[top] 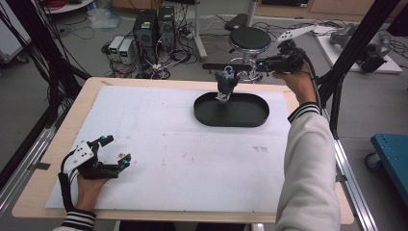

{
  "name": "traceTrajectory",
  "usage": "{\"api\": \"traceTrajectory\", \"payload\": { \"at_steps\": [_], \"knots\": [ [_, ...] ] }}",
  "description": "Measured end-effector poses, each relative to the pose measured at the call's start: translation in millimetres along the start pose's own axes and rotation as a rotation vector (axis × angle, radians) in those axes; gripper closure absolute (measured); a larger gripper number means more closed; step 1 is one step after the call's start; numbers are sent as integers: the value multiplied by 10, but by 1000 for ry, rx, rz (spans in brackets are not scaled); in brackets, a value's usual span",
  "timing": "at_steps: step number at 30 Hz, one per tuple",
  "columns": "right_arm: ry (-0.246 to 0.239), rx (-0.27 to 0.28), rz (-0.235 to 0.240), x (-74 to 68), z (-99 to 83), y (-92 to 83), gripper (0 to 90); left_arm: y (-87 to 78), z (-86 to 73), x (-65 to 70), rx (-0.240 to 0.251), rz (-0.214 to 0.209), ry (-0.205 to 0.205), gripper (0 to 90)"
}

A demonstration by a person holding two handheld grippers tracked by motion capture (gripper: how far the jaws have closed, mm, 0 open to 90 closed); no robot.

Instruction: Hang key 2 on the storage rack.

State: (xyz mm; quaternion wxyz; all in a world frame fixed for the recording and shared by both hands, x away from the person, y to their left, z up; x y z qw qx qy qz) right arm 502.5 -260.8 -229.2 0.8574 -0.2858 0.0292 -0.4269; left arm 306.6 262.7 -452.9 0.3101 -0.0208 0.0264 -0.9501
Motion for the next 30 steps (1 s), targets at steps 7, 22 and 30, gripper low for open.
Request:
{"api": "traceTrajectory", "payload": {
  "at_steps": [7,22,30],
  "knots": [
    [-12,-48,14,-29,-33,136,885,0,0,0,-1,-1,2,17],
    [-35,-115,17,-30,-116,372,885,0,0,0,-2,-2,2,17],
    [-47,-160,14,-16,-172,449,885,0,-1,0,0,-1,0,17]
  ]
}}
Point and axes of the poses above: each handheld gripper's, and its own axes: y roughly forward along the jaws, z roughly out of its top, x roughly to its right, the point moved 3 cm from there along y, roughly forward along the jaws, and after that the axes turned 12 degrees about -z, right-handed, at the moved point
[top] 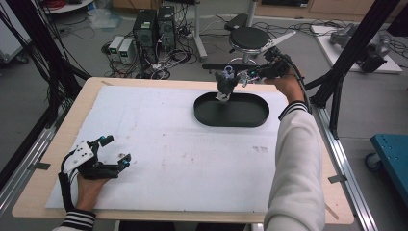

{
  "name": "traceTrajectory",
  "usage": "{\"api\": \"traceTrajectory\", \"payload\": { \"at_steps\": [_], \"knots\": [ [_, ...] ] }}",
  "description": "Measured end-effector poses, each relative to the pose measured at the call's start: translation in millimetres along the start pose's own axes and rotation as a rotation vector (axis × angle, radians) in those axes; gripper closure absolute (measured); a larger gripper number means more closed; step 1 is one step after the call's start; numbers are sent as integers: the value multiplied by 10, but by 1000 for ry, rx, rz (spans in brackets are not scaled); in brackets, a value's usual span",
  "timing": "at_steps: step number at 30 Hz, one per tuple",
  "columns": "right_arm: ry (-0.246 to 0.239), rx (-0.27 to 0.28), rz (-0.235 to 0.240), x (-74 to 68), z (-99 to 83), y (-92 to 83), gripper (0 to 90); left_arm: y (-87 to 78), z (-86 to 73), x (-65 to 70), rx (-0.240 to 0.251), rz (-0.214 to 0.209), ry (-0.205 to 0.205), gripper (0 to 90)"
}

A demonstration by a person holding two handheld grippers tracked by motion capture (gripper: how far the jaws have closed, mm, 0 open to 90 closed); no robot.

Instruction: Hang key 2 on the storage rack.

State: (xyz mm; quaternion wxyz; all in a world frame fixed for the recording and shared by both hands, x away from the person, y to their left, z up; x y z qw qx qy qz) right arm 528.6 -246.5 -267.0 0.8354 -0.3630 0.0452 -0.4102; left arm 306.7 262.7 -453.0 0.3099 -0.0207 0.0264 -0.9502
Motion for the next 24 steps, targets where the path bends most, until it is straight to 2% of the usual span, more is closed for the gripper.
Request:
{"api": "traceTrajectory", "payload": {
  "at_steps": [15,24],
  "knots": [
    [-2,-32,-19,37,-43,91,884,-2,0,0,-2,-1,0,17],
    [-8,-32,-49,69,-52,127,884,-1,0,0,-1,-1,-1,17]
  ]
}}
Point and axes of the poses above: each handheld gripper's, and its own axes: y roughly forward along the jaws, z roughly out of its top, x roughly to its right, the point moved 3 cm from there along y, roughly forward along the jaws, and after that the axes turned 12 degrees about -z, right-handed, at the moved point
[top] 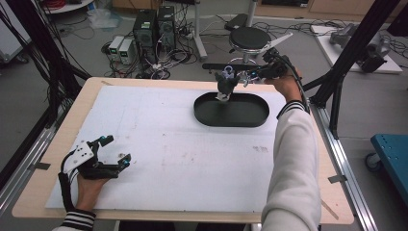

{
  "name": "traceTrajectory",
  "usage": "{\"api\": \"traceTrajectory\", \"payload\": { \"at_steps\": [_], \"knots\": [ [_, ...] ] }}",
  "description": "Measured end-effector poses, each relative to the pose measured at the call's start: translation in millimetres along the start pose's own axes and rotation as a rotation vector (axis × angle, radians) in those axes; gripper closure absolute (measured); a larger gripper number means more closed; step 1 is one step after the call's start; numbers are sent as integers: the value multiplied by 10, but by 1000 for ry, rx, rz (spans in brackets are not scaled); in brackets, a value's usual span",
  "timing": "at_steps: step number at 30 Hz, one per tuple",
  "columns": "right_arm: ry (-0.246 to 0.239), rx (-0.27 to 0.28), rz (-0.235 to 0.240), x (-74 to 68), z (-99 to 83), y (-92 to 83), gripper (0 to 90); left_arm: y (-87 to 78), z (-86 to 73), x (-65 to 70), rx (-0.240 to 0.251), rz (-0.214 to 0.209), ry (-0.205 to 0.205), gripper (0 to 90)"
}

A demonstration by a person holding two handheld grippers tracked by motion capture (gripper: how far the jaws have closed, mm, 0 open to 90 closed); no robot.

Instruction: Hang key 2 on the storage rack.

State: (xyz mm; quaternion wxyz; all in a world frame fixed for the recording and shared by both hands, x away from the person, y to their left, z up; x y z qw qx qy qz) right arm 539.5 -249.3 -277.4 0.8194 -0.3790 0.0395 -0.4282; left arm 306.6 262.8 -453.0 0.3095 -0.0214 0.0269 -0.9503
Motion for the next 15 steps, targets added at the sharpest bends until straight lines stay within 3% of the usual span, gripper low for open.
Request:
{"api": "traceTrajectory", "payload": {
  "at_steps": [15],
  "knots": [
    [30,11,-37,68,-13,88,884,-2,0,-3,-1,-1,-1,17]
  ]
}}
Point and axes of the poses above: each handheld gripper's, and its own axes: y roughly forward along the jaws, z roughly out of its top, x roughly to its right, the point moved 3 cm from there along y, roughly forward along the jaws, and after that the axes turned 12 degrees about -z, right-handed, at the moved point
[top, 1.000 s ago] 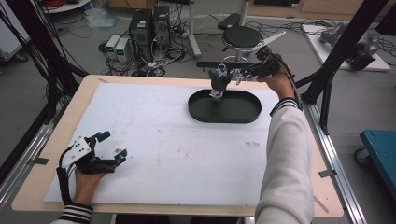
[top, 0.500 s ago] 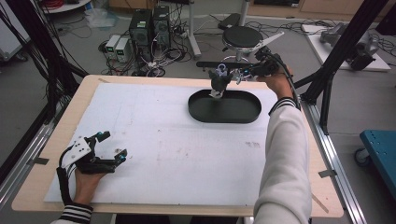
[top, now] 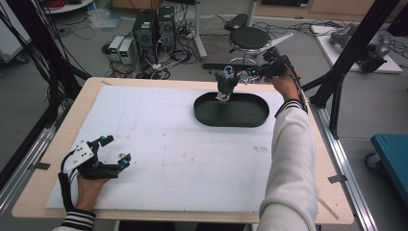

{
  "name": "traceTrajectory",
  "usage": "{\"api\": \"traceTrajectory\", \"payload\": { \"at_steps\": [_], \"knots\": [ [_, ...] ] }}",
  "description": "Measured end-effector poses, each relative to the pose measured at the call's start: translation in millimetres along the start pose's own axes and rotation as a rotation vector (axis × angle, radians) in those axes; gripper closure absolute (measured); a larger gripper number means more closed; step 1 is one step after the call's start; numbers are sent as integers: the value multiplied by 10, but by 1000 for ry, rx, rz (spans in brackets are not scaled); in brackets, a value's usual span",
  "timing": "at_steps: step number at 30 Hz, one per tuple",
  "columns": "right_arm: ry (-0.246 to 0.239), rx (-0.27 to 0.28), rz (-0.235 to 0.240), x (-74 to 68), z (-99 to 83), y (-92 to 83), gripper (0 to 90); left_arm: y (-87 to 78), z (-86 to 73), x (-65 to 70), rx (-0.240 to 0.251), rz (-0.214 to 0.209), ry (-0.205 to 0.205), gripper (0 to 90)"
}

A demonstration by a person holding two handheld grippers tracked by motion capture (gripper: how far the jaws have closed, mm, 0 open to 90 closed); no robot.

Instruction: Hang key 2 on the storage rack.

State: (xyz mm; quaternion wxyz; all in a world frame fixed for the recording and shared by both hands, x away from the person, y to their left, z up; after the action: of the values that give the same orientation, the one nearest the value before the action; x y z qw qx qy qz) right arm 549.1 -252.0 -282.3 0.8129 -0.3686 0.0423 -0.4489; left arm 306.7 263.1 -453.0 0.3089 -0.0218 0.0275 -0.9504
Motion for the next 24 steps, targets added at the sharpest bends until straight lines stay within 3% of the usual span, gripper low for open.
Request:
{"api": "traceTrajectory", "payload": {
  "at_steps": [14,22,24],
  "knots": [
    [13,23,-51,42,1,45,869,0,0,1,-1,1,2,17],
    [25,47,-81,65,4,-6,724,3,0,3,3,1,1,17],
    [37,75,-102,61,22,-33,549,3,0,3,3,1,1,18]
  ]
}}
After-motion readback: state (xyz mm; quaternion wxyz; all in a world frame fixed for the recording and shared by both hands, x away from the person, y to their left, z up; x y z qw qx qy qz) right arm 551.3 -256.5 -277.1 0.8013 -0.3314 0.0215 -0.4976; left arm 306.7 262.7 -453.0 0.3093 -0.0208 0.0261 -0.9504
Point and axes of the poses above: each handheld gripper's, and its own axes: y roughly forward along the jaws, z roughly out of its top, x roughly to its right, the point moved 3 cm from there along y, roughly forward along the jaws, and after that the axes turned 12 degrees about -z, right-handed, at the moved point
